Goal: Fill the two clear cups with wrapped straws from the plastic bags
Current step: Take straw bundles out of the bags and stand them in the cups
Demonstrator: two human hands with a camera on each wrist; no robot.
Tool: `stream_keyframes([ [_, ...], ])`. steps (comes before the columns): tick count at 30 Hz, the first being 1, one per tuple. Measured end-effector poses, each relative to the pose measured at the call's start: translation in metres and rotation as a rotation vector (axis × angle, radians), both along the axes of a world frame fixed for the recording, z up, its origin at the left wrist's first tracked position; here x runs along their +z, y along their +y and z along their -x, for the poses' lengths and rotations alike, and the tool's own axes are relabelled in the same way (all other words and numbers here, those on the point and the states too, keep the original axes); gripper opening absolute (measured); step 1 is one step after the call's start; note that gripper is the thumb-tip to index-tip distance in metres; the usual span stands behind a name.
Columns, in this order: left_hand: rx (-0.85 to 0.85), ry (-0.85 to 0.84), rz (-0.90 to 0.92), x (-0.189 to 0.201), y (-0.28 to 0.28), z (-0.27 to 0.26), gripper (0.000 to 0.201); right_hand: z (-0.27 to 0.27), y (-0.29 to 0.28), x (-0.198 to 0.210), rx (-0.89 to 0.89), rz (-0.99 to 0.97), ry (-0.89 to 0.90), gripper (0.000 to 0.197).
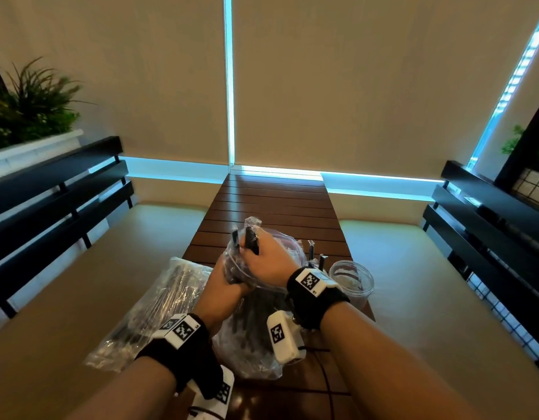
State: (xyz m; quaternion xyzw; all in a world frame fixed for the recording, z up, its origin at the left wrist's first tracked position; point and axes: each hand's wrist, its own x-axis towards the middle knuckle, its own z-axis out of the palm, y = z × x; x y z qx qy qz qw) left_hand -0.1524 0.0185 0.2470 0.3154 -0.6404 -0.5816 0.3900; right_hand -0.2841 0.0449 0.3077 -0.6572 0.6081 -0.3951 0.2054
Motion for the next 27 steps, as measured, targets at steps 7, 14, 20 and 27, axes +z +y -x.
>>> stream_keyframes([
  [7,0.014,-0.008,0.081,0.006,0.006,0.000,0.049,0.000,-0.001,0.028,-0.124,0.191,-0.369,0.012],
  [14,0.120,-0.113,0.168,0.001,0.002,0.004,0.032,-0.009,0.011,-0.001,0.081,0.085,-0.398,0.009],
  [20,0.019,-0.152,0.141,0.000,0.000,0.005,0.031,-0.007,0.004,0.002,0.041,0.076,-0.533,0.015],
  [27,-0.029,-0.086,0.050,0.002,0.005,0.011,0.029,0.000,-0.008,0.009,-0.178,0.144,-0.586,0.032],
])
